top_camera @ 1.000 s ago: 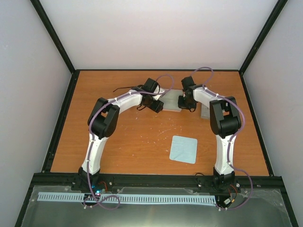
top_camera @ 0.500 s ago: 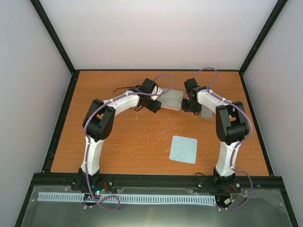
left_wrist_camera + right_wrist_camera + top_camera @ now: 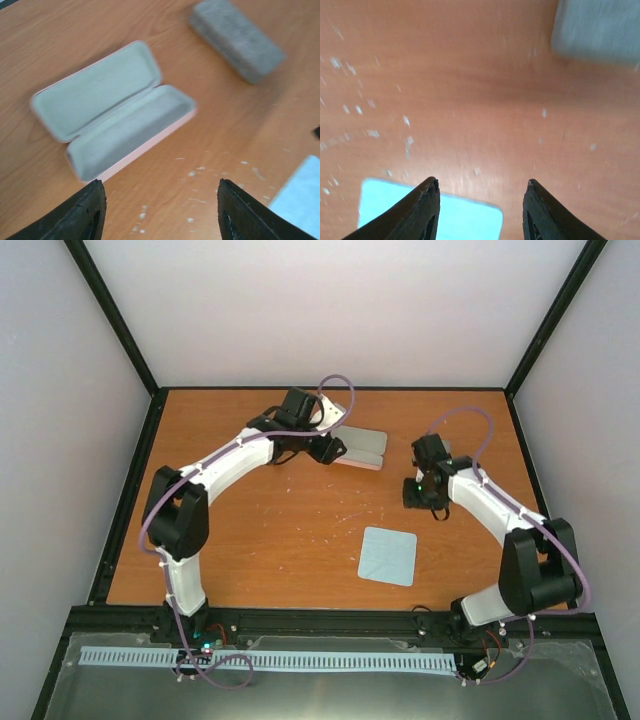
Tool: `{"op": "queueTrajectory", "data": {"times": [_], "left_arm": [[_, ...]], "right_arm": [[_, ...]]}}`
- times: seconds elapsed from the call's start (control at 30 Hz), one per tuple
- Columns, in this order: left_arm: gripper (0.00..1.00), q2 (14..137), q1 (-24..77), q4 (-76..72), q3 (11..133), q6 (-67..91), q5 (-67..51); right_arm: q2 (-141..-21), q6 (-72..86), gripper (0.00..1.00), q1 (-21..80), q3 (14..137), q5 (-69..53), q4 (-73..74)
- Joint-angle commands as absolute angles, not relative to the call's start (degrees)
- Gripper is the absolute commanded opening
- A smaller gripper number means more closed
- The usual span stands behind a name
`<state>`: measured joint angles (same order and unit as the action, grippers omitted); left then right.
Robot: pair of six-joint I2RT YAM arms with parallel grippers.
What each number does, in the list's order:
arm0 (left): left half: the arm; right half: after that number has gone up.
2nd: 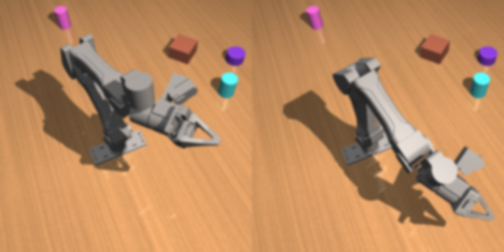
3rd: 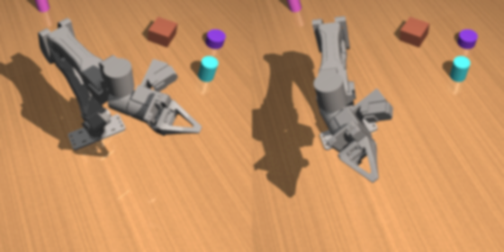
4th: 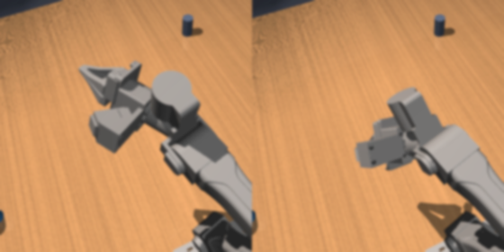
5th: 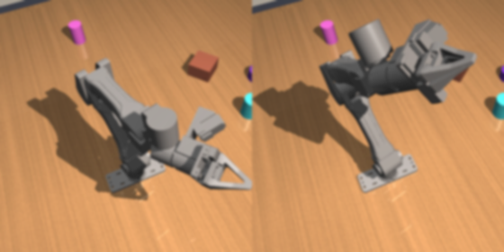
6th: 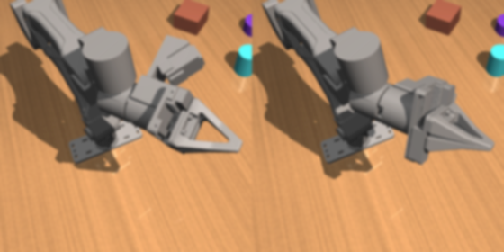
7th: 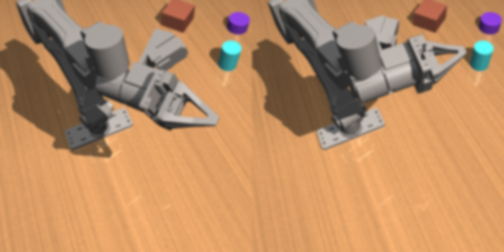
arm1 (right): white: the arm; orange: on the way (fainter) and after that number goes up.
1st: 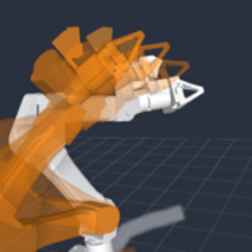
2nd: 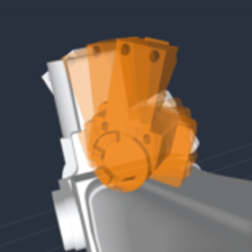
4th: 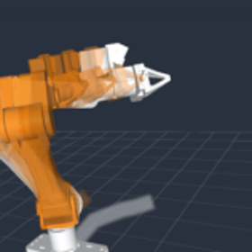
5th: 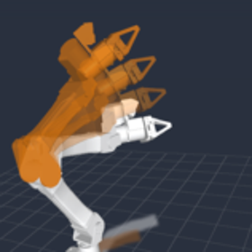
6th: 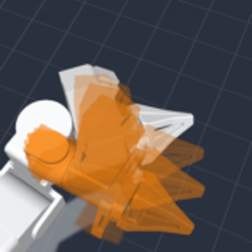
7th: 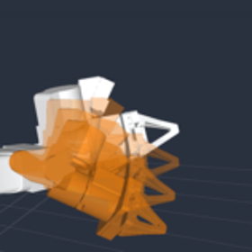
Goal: Organize the sunglasses
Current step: Move the glasses cleaning cloth to the center of the board.
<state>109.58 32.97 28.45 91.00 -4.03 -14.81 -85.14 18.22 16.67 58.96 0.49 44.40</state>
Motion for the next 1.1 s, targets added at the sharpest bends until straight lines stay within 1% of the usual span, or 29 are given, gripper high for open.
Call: {"op": "queueTrajectory", "data": {"times": [0.0,0.07,0.13,0.63,0.73,0.87,1.07], "left_arm": [[0.61,105.8,33.6,26.7,87.3,-7.0,-28.3],[0.61,106.1,33.8,27.0,86.7,-7.6,-28.5],[0.61,106.9,33.8,27.4,86.7,-8.0,-28.4],[0.6,108.0,33.8,27.1,86.8,-8.2,-27.4],[0.6,107.9,33.8,26.9,86.6,-8.3,-27.4],[0.6,108.3,33.8,26.9,86.4,-8.2,-27.0],[0.6,108.8,33.8,26.8,86.6,-8.0,-26.7]], "right_arm": [[-81.3,18.3,0.45,16.6,50.8,-2.8,46.6],[-80.7,19.1,0.41,16.5,48.3,-3.1,46.7],[-81.2,19.8,0.39,16.4,47.3,-3.4,46.8],[-90.2,21.8,0.37,16.5,46.5,-5.9,44.3],[-91.2,22.2,0.33,16.5,45.9,-6.1,43.5],[-92.6,22.6,0.24,17.0,45.4,-6.4,43.4],[-92.6,24.6,0.16,18.9,44.0,-7.6,43.0]]}}
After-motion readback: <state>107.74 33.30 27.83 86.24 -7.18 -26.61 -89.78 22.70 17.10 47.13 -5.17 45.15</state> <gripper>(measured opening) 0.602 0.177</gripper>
